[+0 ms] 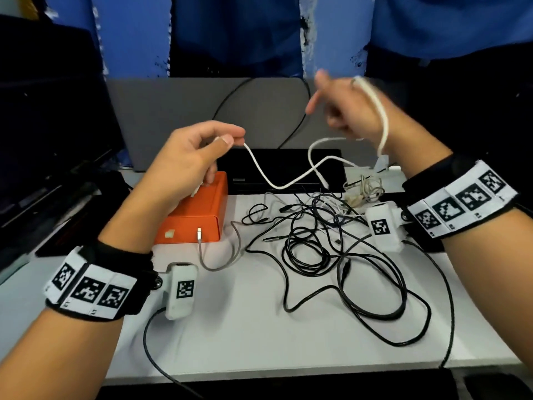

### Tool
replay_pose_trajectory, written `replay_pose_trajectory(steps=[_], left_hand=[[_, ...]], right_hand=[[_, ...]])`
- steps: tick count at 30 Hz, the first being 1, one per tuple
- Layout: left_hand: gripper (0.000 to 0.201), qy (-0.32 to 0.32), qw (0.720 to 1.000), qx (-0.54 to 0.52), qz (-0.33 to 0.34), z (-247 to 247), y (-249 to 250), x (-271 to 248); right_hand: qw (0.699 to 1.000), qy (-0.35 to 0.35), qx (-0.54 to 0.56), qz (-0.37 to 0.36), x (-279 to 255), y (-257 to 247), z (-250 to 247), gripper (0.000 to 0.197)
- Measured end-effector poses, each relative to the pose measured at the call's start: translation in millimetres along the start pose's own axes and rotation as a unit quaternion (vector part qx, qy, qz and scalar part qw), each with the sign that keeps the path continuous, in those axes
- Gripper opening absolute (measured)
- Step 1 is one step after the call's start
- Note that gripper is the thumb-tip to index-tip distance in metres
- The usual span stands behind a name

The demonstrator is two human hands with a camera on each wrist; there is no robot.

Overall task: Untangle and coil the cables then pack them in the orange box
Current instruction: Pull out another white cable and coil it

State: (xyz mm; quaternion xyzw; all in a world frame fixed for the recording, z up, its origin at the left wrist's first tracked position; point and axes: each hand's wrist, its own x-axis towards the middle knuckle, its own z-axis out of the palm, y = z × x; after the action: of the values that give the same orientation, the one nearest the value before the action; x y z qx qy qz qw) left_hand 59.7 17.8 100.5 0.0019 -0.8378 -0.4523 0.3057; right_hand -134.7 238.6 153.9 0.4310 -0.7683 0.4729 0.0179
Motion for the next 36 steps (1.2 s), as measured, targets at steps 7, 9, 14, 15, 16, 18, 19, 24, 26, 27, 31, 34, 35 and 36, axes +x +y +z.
replay_pose_trajectory(steps=[7, 9, 14, 15, 16, 18, 19, 24, 26, 27, 31, 34, 35, 36], left_hand=[[0.032, -0.065, 0.996, -0.057, -0.012, -4, 7, -17], [0.036, -0.079, 0.995, -0.060, -0.020, 2, 6, -21], [0.037, -0.114, 0.991, -0.067, -0.018, 33, 10, -26], [0.035, -0.112, 0.991, -0.067, -0.021, 38, 12, -29], [0.031, -0.110, 0.991, -0.065, -0.026, 41, 15, -32], [0.021, -0.114, 0.991, -0.065, -0.034, 42, 19, -38], [0.019, -0.117, 0.990, -0.061, -0.041, 40, 20, -41], [0.047, -0.164, 0.979, -0.072, -0.101, 28, 27, -49], [0.038, -0.185, 0.959, -0.186, -0.108, 26, 31, -52], [0.032, -0.187, 0.941, -0.259, -0.109, 26, 33, -52], [0.027, -0.096, 0.882, -0.457, -0.061, 23, 35, -48], [0.032, -0.029, 0.918, -0.394, -0.024, 23, 28, -43], [0.032, -0.019, 0.948, -0.319, -0.008, 27, 26, -44], [0.033, -0.012, 0.972, -0.232, 0.014, 32, 23, -46]], right_hand=[[0.896, -0.190, -0.351, 0.196, -4, 63, -26, 0.096], [0.912, -0.171, -0.350, 0.129, -18, 48, -19, 0.089], [0.988, -0.154, 0.008, 0.012, -76, -9, 51, 0.060], [0.988, -0.153, 0.033, 0.005, -87, -16, 64, 0.061], [0.989, -0.145, 0.041, -0.001, -94, -18, 72, 0.058], [0.990, -0.126, 0.068, -0.008, -104, -18, 78, 0.039], [0.990, -0.113, 0.084, -0.006, -106, -15, 78, 0.026], [0.999, -0.027, 0.041, -0.010, -108, -4, 60, 0.019], [0.999, -0.022, 0.020, -0.020, -110, -4, 60, 0.020], [1.000, -0.014, -0.004, -0.023, -110, -3, 62, 0.023], [0.983, -0.089, -0.163, -0.010, -113, -1, 74, 0.037], [0.959, -0.210, -0.188, -0.037, -125, -15, 87, 0.030], [0.952, -0.234, -0.187, -0.052, -128, -22, 89, 0.027], [0.947, -0.249, -0.194, -0.065, -131, -29, 88, 0.025]])
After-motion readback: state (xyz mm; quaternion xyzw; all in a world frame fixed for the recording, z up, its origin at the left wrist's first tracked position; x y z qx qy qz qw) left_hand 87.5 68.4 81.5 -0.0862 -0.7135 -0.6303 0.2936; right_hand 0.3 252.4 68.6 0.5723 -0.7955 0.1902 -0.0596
